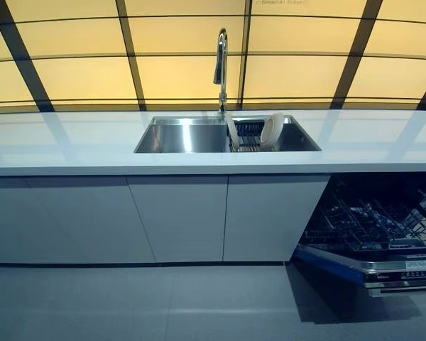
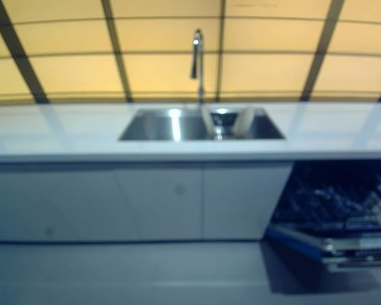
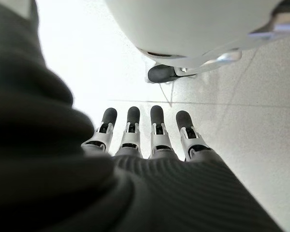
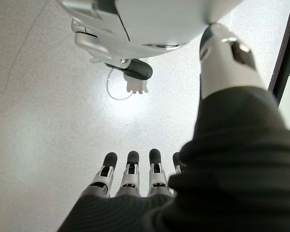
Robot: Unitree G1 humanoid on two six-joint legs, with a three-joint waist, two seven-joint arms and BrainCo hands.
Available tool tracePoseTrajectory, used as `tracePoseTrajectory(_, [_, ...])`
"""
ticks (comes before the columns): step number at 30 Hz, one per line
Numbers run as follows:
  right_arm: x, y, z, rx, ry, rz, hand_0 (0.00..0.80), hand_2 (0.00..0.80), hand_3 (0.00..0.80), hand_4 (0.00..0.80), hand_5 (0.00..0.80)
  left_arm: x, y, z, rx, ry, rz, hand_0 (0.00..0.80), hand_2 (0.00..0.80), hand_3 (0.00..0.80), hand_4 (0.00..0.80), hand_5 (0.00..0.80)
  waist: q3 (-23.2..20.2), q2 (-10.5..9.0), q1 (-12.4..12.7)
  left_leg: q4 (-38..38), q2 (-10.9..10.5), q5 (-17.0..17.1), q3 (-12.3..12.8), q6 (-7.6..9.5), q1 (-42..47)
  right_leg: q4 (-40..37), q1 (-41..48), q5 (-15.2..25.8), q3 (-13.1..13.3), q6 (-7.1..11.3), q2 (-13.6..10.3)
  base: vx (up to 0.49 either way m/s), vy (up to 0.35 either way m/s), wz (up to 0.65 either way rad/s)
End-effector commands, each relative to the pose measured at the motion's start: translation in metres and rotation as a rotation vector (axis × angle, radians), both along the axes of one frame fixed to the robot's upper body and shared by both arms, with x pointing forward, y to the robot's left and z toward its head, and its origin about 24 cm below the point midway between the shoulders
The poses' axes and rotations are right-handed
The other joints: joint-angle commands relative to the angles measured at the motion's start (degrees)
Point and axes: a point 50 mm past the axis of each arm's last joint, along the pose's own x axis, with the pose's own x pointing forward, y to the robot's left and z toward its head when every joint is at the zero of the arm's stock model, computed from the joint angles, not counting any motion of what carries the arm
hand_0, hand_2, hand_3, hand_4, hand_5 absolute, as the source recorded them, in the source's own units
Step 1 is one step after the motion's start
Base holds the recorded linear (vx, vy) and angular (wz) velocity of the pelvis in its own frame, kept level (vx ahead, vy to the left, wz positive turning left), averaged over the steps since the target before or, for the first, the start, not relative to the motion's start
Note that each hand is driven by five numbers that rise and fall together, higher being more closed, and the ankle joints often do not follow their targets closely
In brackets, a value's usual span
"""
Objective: Take plates into dishwasher
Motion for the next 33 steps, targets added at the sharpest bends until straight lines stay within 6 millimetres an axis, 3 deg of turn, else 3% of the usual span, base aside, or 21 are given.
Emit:
tracePoseTrajectory(1, [0.010, 0.009, -0.001, 0.014, 0.042, 0.074, 0.000, 0.000, 0.000, 0.000, 0.000, 0.011, -0.011, -0.001, -0.011, 0.003, -0.022, 0.000, 0.000, 0.000, 0.000, 0.000, 0.75, -0.63, 0.04, 0.17, -5.69, -5.51, -2.32, 4.52, 1.98, 0.23, 3.30, -4.93, 2.52, 1.57, 3.04, 0.018, -0.040, 0.00])
tracePoseTrajectory(5, [0.011, 0.006, -0.001, 0.006, 0.061, 0.114, 0.000, 0.000, 0.000, 0.000, 0.000, 0.012, -0.012, -0.001, -0.019, -0.023, 0.108, 0.000, 0.000, 0.000, 0.000, 0.000, 0.97, -0.83, 0.47, 0.22, -5.52, -5.28, -2.90, 4.43, 2.72, 0.23, 3.67, -5.10, 3.46, 1.18, 3.38, 0.049, -0.091, -0.02])
tracePoseTrajectory(6, [0.013, 0.006, 0.000, -0.005, 0.059, 0.140, 0.000, 0.000, 0.000, 0.000, 0.000, 0.013, -0.011, -0.001, -0.016, -0.028, 0.156, 0.000, 0.000, 0.000, 0.000, 0.000, 1.17, -1.42, 0.67, 3.55, -5.04, -6.43, -2.48, 4.01, 1.79, 0.23, 3.87, -5.25, 3.77, 0.68, 3.28, 0.046, -0.142, -0.04])
tracePoseTrajectory(7, [0.017, 0.005, 0.001, -0.010, 0.046, 0.141, 0.000, 0.000, 0.000, 0.000, 0.000, 0.014, -0.010, -0.001, -0.017, -0.036, 0.172, 0.000, 0.000, 0.000, 0.000, 0.000, 2.03, -2.30, 0.91, 11.20, -4.48, -7.33, -1.56, 3.80, -1.16, 1.17, 3.61, -5.29, 4.15, -0.03, 2.83, 0.018, -0.182, -0.04])
tracePoseTrajectory(9, [0.023, 0.003, 0.002, -0.012, 0.036, 0.144, 0.000, 0.000, 0.000, 0.000, 0.000, 0.014, -0.009, -0.001, -0.015, -0.047, 0.184, 0.000, 0.000, 0.000, 0.000, 0.000, 4.02, -3.08, 1.38, 25.24, -3.00, -5.19, -1.69, 3.26, -8.77, 2.70, 2.82, -5.06, 4.54, -1.60, 3.03, -0.054, -0.168, -0.04])
tracePoseTrajectory(11, [0.028, -0.002, 0.004, -0.027, 0.030, 0.156, 0.000, 0.000, 0.000, 0.000, 0.000, 0.010, -0.007, -0.001, -0.014, -0.044, 0.213, 0.000, 0.000, 0.000, 0.000, 0.000, 6.67, -2.65, 2.18, 40.30, -1.98, -1.88, -2.83, 2.93, -18.51, 4.45, 1.95, -4.74, 4.37, -3.27, 3.99, -0.065, -0.128, -0.20])
tracePoseTrajectory(12, [0.029, -0.005, 0.005, -0.035, 0.032, 0.157, 0.000, 0.000, 0.000, 0.000, 0.000, 0.007, -0.007, -0.001, -0.013, -0.026, 0.219, 0.000, 0.000, 0.000, 0.000, 0.000, 7.58, -2.25, 2.44, 41.86, -2.22, -1.23, -3.43, 2.94, -20.66, 4.94, 1.99, -4.70, 4.69, -3.49, 4.29, 0.001, 0.006, -0.16])
tracePoseTrajectory(13, [0.029, -0.006, 0.005, -0.039, 0.034, 0.152, 0.000, 0.000, 0.000, 0.000, 0.000, 0.001, -0.008, -0.002, -0.011, -0.004, 0.233, 0.000, 0.000, 0.000, 0.000, 0.000, 8.43, -1.52, 2.84, 36.06, -4.97, 0.92, -4.57, 2.14, -21.71, 5.35, 2.18, -4.49, 5.41, -2.88, 4.47, 0.115, 0.094, -0.10])
tracePoseTrajectory(14, [0.029, -0.008, 0.006, -0.039, 0.032, 0.141, 0.000, 0.000, 0.000, 0.000, 0.000, -0.008, -0.007, -0.003, -0.004, 0.025, 0.249, 0.000, 0.000, 0.000, 0.000, 0.000, 9.07, -0.86, 3.00, 27.42, -5.92, 3.63, -4.13, 1.23, -21.05, 6.20, 2.51, -4.96, 6.28, -2.46, 4.95, 0.157, 0.109, -0.11])
tracePoseTrajectory(16, [0.027, -0.010, 0.006, -0.034, 0.026, 0.108, 0.000, 0.000, 0.000, 0.000, 0.000, -0.019, -0.006, -0.004, -0.003, 0.059, 0.260, 0.000, 0.000, 0.000, 0.000, 0.000, 9.20, -0.11, 2.67, 15.99, -5.76, 7.33, -3.59, 0.13, -18.85, 7.13, 3.18, -6.44, 6.17, -2.30, 5.71, 0.246, 0.085, -0.21])
tracePoseTrajectory(17, [0.026, -0.010, 0.005, -0.032, 0.026, 0.100, 0.000, 0.000, 0.000, 0.000, 0.000, -0.021, -0.005, -0.004, -0.005, 0.066, 0.264, 0.000, 0.000, 0.000, 0.000, 0.000, 9.15, 0.27, 2.65, 11.24, -5.99, 9.21, -4.81, -0.59, -18.20, 7.40, 3.52, -6.68, 6.24, -2.15, 6.12, 0.321, 0.117, -0.14])
tracePoseTrajectory(18, [0.022, -0.010, 0.005, -0.024, 0.030, 0.086, 0.000, 0.000, 0.000, 0.000, 0.000, -0.029, -0.007, -0.004, -0.010, 0.084, 0.273, 0.000, 0.000, 0.000, 0.000, 0.000, 9.01, 0.80, 2.84, 4.62, -6.57, 11.62, -7.62, -1.45, -17.68, 7.37, 4.83, -7.30, 7.31, -1.97, 6.83, 0.303, 0.123, -0.06])
tracePoseTrajectory(19, [0.020, -0.009, 0.004, -0.015, 0.034, 0.077, 0.000, 0.000, 0.000, 0.000, 0.000, -0.033, -0.008, -0.005, -0.013, 0.098, 0.282, 0.000, 0.000, 0.000, 0.000, 0.000, 8.65, 1.13, 3.01, 0.17, -7.10, 11.37, -10.24, -1.71, -17.95, 7.31, 5.72, -7.67, 7.99, -1.74, 7.27, 0.445, 0.183, 0.02])
tracePoseTrajectory(20, [0.015, -0.011, 0.004, -0.015, 0.037, 0.042, 0.000, 0.000, 0.000, 0.000, 0.000, -0.038, -0.013, -0.006, -0.019, 0.123, 0.282, 0.000, 0.000, 0.000, 0.000, 0.000, 8.01, 1.24, 3.15, 0.17, -7.66, 10.22, -10.35, -1.13, -18.02, 7.14, 7.17, -8.93, 9.44, -1.60, 7.37, 0.338, 0.148, 0.01])
tracePoseTrajectory(23, [0.015, -0.012, 0.004, -0.017, 0.033, 0.034, 0.000, 0.000, 0.000, 0.000, 0.000, -0.038, -0.011, -0.005, -0.008, 0.133, 0.288, 0.000, 0.000, 0.000, 0.000, 0.000, 7.37, 0.83, 3.08, 1.84, -7.60, 7.49, -8.68, 0.28, -17.11, 8.26, 8.13, -10.35, 10.37, -0.95, 6.11, 0.362, 0.142, -0.25])
tracePoseTrajectory(24, [0.017, -0.008, 0.003, 0.003, 0.020, 0.071, 0.000, 0.000, 0.000, 0.000, 0.000, -0.032, -0.005, -0.004, 0.006, 0.112, 0.283, 0.000, 0.000, 0.000, 0.000, 0.000, 6.80, -0.12, 3.26, 4.94, -7.50, 4.64, -7.54, 1.38, -16.79, 9.60, 9.67, -12.03, 8.96, -0.12, 4.27, 0.477, 0.121, -0.46])
tracePoseTrajectory(26, [0.020, -0.002, 0.002, 0.032, 0.009, 0.133, 0.000, 0.000, 0.000, 0.000, 0.000, -0.021, 0.001, -0.003, 0.029, 0.074, 0.243, 0.000, 0.000, 0.000, 0.000, 0.000, 6.07, -1.00, 3.51, 7.80, -7.10, 2.24, -4.95, 2.02, -16.51, 10.11, 10.97, -12.93, 5.97, 0.56, 2.29, 0.406, 0.084, -0.36])
tracePoseTrajectory(29, [0.030, 0.007, 0.003, 0.046, -0.013, 0.191, 0.000, 0.000, 0.000, 0.000, 0.000, 0.001, 0.006, 0.000, 0.040, 0.008, 0.208, 0.000, 0.000, 0.000, 0.000, 0.000, 5.24, -1.86, 4.42, 10.56, -7.07, 0.55, -4.32, 2.54, -17.48, 8.86, 11.72, -12.60, 3.06, 0.85, 0.51, 0.232, 0.045, -0.15])
tracePoseTrajectory(33, [0.037, 0.009, 0.004, 0.015, -0.008, 0.218, 0.000, 0.000, 0.000, 0.000, 0.000, 0.017, 0.008, 0.003, 0.036, -0.035, 0.156, 0.000, 0.000, 0.000, 0.000, 0.000, 4.96, -2.44, 5.68, 14.33, -7.33, -0.47, -4.63, 2.91, -20.64, 6.39, 11.81, -11.55, 2.35, 1.27, -0.52, 0.153, 0.041, -0.02])
